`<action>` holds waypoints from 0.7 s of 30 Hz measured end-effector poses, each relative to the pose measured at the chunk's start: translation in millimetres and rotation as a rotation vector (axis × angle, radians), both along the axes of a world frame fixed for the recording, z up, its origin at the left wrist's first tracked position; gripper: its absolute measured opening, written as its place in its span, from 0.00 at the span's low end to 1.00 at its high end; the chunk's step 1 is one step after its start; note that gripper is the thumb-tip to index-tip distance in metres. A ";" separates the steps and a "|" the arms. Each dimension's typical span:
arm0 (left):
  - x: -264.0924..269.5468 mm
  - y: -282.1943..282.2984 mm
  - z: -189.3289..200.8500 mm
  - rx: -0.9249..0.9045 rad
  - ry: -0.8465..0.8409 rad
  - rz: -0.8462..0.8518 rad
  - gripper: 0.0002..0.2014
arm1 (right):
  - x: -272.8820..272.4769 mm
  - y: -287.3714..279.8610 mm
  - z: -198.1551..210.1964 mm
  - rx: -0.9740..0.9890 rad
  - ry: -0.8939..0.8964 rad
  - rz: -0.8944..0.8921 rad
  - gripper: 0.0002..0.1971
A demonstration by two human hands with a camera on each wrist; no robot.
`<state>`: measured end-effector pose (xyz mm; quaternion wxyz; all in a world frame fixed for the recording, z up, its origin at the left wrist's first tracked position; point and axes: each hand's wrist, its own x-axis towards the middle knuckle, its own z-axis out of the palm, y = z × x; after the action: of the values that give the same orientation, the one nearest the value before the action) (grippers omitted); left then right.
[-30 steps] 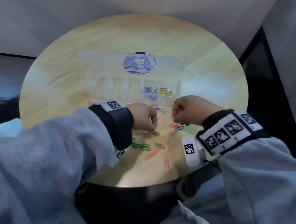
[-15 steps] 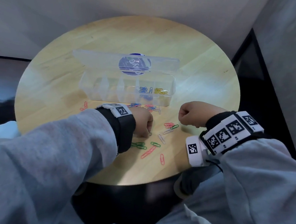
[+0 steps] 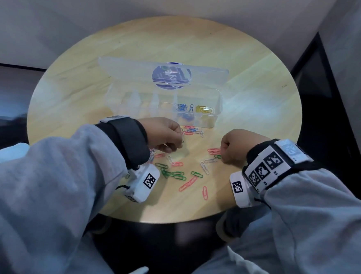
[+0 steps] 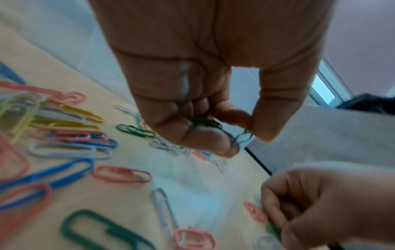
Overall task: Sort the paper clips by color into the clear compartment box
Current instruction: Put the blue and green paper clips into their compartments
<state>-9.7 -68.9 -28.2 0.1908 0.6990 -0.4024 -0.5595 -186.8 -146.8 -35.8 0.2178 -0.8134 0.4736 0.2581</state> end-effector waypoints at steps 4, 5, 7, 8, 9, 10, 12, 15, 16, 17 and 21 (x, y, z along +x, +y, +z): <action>7.1 4.8 2.4 -0.008 0.107 0.106 0.18 | -2.7 -0.6 5.6 0.031 -0.040 -0.041 0.05; 7.9 6.2 2.2 -0.006 0.123 0.126 0.18 | -5.4 -1.5 8.9 0.047 -0.080 -0.061 0.05; 9.2 8.4 2.2 0.002 0.143 0.155 0.17 | -10.7 -3.9 16.1 0.116 -0.183 -0.100 0.07; 9.7 9.1 2.2 0.005 0.152 0.169 0.16 | -12.8 -4.6 19.1 0.162 -0.239 -0.120 0.07; 10.0 9.6 2.7 0.008 0.162 0.185 0.15 | -13.9 -4.8 20.9 0.216 -0.302 -0.142 0.08; 10.4 9.8 3.5 0.011 0.162 0.198 0.15 | -14.1 -4.3 21.4 0.273 -0.368 -0.167 0.10; 10.5 10.6 5.5 0.024 0.134 0.202 0.14 | -12.9 -2.3 19.1 0.378 -0.482 -0.219 0.12; 7.0 11.4 8.3 0.051 0.059 0.168 0.17 | -8.1 1.2 14.1 0.548 -0.630 -0.318 0.12; 5.3 10.9 8.5 0.065 0.036 0.156 0.18 | -6.3 2.0 13.3 0.605 -0.664 -0.347 0.12; 3.5 10.7 8.6 0.087 0.012 0.140 0.17 | -4.4 2.8 12.5 0.652 -0.676 -0.362 0.14; -2.6 12.6 8.9 0.122 -0.176 -0.096 0.06 | 2.0 9.6 10.9 0.702 -0.614 -0.348 0.17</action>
<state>-12.3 -56.3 -19.3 0.0848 0.7359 -0.4157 -0.5277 -184.9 -137.2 -24.9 0.6478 -0.6384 0.4007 0.1106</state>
